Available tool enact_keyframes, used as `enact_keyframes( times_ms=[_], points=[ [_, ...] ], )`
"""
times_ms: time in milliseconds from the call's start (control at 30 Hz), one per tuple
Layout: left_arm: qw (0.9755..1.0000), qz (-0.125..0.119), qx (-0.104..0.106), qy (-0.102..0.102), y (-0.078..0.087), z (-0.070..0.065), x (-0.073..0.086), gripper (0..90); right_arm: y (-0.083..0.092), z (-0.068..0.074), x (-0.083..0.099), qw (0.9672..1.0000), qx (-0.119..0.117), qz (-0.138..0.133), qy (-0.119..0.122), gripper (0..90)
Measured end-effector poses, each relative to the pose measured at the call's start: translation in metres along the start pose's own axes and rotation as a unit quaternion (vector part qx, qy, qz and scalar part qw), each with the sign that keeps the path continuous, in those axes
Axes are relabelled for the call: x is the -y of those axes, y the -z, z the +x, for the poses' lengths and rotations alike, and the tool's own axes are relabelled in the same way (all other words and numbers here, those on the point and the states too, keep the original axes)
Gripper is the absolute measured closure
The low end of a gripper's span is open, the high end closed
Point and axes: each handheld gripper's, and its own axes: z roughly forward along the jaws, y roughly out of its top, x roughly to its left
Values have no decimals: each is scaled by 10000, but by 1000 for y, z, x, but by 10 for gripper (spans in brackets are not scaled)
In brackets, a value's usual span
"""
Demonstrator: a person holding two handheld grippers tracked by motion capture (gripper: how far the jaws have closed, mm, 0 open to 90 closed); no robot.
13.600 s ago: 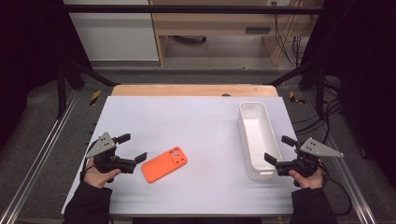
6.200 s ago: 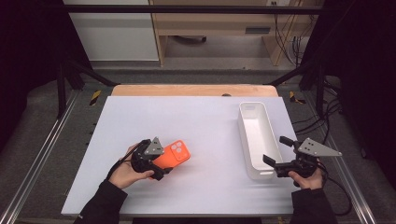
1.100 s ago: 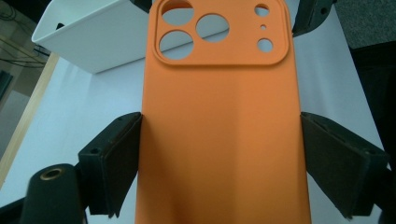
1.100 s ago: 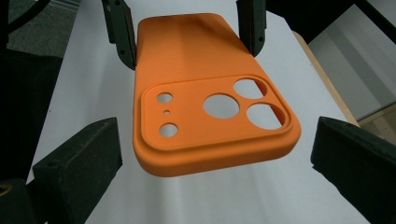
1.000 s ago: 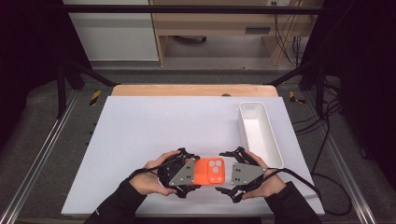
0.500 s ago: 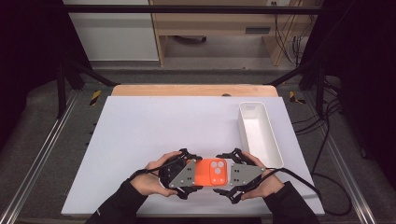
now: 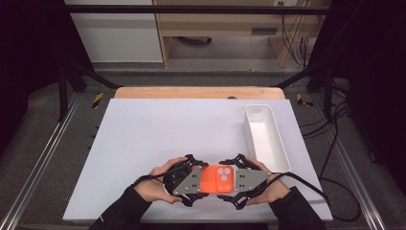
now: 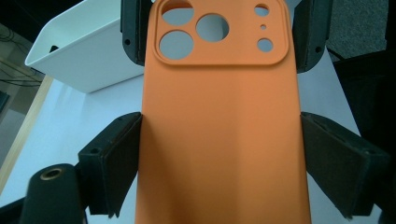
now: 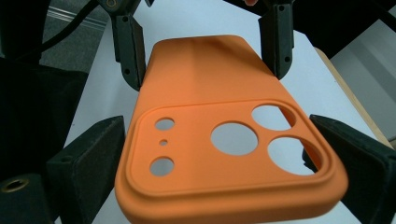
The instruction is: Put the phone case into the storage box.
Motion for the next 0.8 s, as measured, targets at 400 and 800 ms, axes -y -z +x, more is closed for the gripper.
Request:
enact_keyframes(
  times_ms=[400, 800],
  points=[
    [10000, 22, 50, -26, -2, -1, 0, 155, -2, 1, 1, 9999, -45, -47, 114, 117],
    [9999, -16, 100, -2, -4, -2, 3, 155, -3, 2, 2, 9998, -93, -75, 177, 149]
  ],
)
